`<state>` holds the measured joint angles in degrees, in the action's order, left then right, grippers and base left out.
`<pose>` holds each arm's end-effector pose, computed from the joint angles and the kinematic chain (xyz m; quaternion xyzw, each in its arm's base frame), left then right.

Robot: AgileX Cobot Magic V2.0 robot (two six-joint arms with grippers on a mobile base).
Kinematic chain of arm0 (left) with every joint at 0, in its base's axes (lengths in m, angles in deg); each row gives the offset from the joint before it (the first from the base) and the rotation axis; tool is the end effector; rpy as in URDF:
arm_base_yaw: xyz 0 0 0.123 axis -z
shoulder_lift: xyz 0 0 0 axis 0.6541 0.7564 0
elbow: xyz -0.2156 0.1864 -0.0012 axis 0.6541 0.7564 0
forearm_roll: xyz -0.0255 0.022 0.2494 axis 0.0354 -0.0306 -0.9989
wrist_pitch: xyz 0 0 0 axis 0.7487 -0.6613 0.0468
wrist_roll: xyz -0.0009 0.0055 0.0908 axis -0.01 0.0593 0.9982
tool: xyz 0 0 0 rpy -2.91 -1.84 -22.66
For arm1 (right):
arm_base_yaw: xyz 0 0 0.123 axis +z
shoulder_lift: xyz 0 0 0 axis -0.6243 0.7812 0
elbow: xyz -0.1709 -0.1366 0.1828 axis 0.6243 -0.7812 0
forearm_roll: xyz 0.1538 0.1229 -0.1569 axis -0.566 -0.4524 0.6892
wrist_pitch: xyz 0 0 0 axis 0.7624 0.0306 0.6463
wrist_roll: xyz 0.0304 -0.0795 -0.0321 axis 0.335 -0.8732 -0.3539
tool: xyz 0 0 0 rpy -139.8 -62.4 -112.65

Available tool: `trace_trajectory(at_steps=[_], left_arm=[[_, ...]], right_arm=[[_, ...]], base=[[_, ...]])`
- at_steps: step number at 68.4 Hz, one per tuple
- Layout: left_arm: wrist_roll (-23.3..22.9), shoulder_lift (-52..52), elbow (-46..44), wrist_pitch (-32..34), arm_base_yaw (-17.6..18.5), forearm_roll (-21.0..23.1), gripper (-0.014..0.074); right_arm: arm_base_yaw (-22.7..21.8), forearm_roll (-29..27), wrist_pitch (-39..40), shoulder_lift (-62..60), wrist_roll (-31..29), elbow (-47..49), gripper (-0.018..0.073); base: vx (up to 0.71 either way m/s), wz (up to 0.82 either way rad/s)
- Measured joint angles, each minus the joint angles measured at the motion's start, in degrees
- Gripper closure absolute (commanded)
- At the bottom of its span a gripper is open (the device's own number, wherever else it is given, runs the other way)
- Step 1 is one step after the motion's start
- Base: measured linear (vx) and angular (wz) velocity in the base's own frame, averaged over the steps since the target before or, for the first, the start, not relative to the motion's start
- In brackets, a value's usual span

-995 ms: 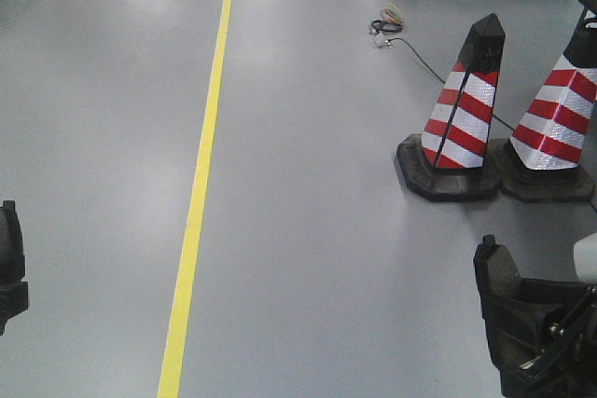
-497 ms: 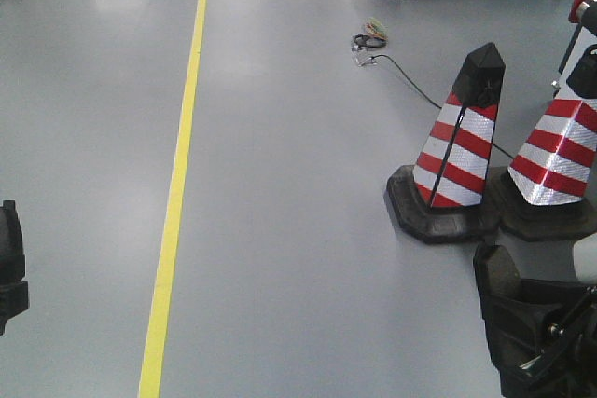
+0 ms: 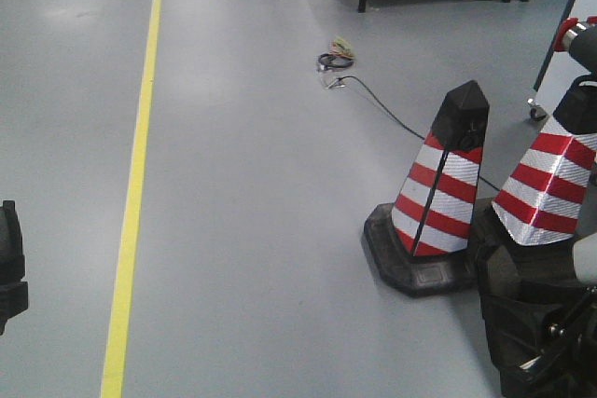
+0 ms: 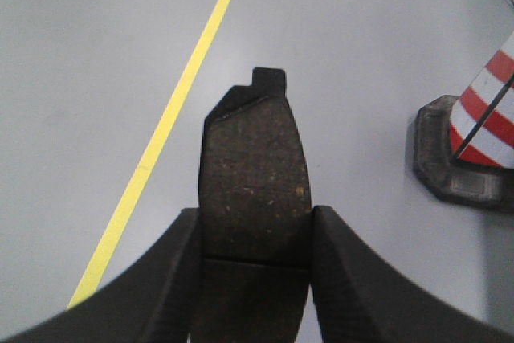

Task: Move and align brake pads A on conveyor
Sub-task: 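Drive along the yellow floor line past the striped cones, then turn and drive up to the black conveyor belt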

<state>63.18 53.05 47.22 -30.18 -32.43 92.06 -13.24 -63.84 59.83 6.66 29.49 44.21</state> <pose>0.1469 -0.0240 0.2803 -0.0093 0.9060 -0.0799 0.4156 0.1181 0.0566 0.2746 -0.1572 0.8688 0.1258 0.4524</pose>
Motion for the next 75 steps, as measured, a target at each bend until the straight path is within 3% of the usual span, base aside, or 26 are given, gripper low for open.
trace_trajectory(at_steps=[45, 75], left_arm=[[0.00, 0.00, 0.00, 0.00, 0.00, -0.02, 0.0593], [0.00, 0.00, 0.00, 0.00, 0.00, -0.09, 0.0593]], right_arm=[[0.00, 0.00, -0.12, 0.00, 0.00, 0.00, 0.0565], [0.00, 0.00, -0.12, 0.00, 0.00, 0.00, 0.0565]], base=[[0.47, -0.24], [0.39, -0.62]])
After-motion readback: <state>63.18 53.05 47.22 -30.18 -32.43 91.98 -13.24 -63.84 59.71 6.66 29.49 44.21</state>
